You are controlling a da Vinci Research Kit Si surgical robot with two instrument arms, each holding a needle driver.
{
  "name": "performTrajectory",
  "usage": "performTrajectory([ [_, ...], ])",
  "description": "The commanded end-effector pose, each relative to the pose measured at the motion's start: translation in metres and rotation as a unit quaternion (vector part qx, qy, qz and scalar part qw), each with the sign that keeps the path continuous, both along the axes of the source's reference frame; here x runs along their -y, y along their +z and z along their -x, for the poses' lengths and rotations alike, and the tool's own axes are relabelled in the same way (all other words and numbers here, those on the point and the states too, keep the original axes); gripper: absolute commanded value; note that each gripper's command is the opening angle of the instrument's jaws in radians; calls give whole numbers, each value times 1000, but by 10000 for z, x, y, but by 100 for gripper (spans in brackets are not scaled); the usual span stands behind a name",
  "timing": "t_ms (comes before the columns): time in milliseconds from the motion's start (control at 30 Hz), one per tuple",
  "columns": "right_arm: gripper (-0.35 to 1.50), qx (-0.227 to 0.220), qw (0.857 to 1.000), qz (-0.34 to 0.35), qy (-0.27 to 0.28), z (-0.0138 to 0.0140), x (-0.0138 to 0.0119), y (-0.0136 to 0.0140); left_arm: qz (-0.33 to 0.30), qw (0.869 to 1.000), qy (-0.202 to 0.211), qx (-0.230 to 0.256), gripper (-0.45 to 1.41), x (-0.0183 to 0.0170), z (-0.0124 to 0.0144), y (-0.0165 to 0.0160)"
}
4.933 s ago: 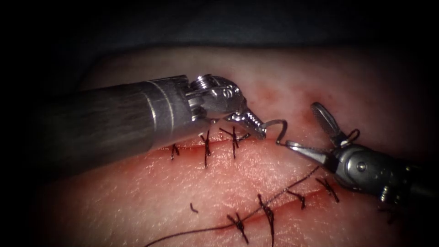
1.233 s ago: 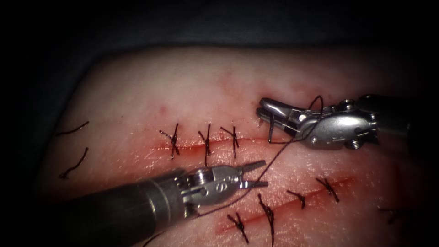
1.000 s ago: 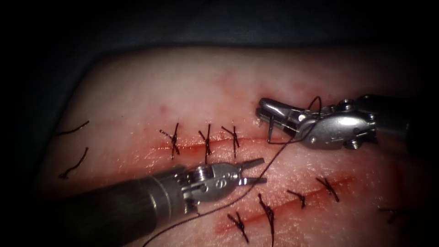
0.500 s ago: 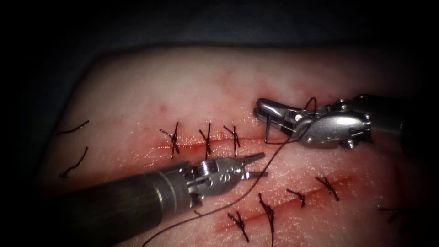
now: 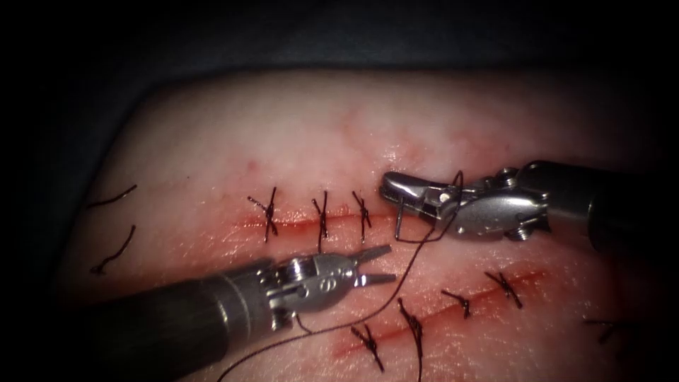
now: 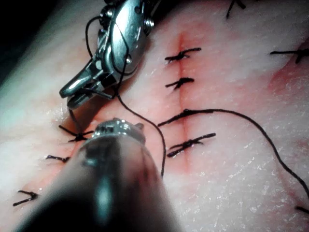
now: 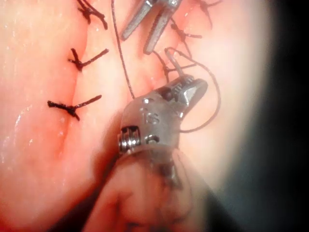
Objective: Wound Closure
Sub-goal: Pierce flesh above wound with needle in right needle holder
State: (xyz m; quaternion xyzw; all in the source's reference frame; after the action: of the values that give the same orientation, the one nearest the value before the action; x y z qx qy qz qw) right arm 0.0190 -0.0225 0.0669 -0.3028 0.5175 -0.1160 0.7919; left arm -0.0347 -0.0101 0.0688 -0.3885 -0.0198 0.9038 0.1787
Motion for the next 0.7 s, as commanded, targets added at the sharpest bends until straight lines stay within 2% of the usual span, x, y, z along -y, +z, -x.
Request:
performTrajectory([
  [33, -35, 0, 1000, 3, -7, -12, 5, 7, 3, 1000, -1, -1, -3, -2, 4, 0],
  [333, -35, 16, 1000, 13, -9, 0, 23, 34, 12, 1000, -3, -15, -3, 29, -11, -24],
  [700, -35, 36, 999, -5, -15, 1, 39, 67, 12, 1000, -5, -17, -5, 29, -8, -24],
])
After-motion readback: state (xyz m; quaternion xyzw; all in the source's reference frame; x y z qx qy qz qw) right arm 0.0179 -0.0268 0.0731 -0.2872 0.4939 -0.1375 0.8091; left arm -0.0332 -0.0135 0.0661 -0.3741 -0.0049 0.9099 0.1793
